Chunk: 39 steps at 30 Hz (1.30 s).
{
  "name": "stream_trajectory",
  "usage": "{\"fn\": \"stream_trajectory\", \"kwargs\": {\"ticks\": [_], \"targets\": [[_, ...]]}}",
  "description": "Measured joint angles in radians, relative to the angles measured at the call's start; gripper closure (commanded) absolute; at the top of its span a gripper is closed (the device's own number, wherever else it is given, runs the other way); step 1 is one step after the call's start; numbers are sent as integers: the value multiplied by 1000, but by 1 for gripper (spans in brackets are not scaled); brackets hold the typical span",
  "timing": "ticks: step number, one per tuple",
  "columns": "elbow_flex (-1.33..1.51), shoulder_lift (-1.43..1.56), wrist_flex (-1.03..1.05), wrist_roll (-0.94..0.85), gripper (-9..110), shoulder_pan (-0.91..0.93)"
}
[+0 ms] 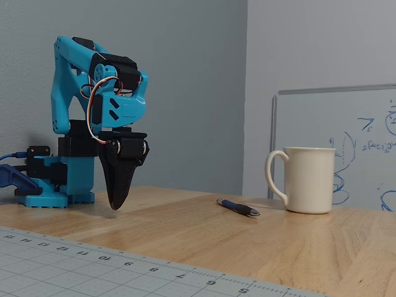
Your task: Touch the pen.
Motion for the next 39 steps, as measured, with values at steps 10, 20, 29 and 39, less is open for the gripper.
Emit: {"fn": "stream_trajectory", "kwargs": {"ticks": [10,20,29,39], "targets": [[710,923,35,0,101,-387],[884,1546,54,0,101,-416],[884,1549,54,0,101,-416],[884,1549,54,0,101,-416]]}}
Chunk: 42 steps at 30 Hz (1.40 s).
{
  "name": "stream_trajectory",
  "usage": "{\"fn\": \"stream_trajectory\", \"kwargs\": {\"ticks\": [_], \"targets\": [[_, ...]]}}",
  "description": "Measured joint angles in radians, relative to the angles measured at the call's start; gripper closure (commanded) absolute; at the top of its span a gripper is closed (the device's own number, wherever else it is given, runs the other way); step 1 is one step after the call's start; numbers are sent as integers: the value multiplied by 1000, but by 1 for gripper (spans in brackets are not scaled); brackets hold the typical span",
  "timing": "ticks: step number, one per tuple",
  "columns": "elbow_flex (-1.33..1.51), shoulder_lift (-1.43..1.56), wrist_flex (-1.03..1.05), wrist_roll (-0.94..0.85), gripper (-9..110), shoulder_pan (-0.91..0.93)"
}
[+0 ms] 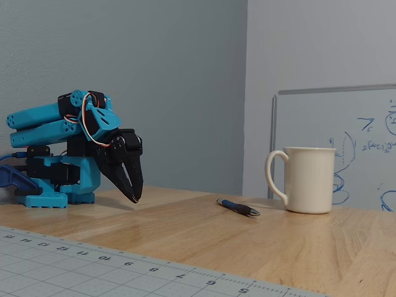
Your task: Touch the pen.
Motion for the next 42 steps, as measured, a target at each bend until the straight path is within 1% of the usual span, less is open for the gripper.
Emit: {"fn": "stream_trajectory", "kwargs": {"ticks": [7,21,26,37,42], "targets": [[-9,0,0,0,101,0],[-175,-28,0,0,101,0],[-321,-229,0,0,101,-41],[-808,-821,0,0,101,-81],[-1005,-1043,0,0,101,-138]]}}
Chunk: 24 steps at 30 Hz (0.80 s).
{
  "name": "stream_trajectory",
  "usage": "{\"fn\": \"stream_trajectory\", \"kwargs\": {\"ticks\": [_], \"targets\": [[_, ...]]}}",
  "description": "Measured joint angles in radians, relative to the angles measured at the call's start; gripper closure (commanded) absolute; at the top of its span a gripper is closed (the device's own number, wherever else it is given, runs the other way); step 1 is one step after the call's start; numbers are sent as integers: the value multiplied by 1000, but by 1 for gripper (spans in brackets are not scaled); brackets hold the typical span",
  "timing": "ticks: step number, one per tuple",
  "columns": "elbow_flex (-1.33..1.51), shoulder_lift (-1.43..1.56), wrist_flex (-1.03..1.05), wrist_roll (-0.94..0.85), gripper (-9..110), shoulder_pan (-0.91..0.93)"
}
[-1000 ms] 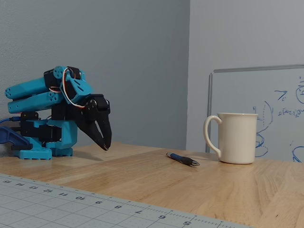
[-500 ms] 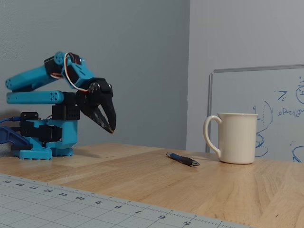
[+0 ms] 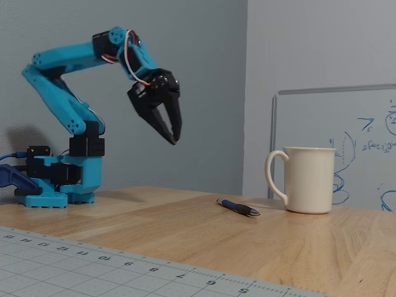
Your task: Touch the pen.
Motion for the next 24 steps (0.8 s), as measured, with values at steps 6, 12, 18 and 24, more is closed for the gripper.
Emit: {"fn": "stream_trajectory", "kwargs": {"ticks": [6,12,18,24], "targets": [[-201,-233,0,0,101,-66],[-383,-468,0,0,101,-138],[-600,-710,0,0,101,-183],[-744,-879,0,0,101,-189]]}}
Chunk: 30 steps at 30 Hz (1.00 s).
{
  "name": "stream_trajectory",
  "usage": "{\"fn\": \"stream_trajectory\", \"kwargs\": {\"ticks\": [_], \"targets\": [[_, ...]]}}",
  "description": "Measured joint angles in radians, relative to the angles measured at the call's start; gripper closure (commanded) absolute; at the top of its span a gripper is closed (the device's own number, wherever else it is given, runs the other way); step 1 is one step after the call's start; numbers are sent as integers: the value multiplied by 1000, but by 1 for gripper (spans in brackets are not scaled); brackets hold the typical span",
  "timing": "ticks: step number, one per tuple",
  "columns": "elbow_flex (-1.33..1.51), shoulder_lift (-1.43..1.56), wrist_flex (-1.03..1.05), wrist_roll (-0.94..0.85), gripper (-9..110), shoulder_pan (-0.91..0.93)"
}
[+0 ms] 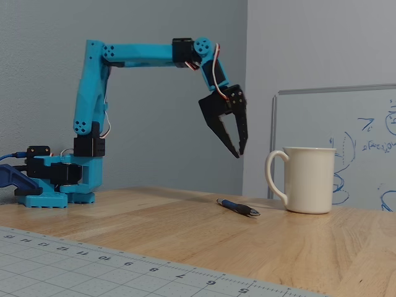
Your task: Touch the pen.
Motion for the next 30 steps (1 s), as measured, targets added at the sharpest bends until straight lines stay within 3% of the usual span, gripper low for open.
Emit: {"fn": "stream_trajectory", "kwargs": {"ticks": [30], "targets": [[-127,-331,0,0,101,0]]}}
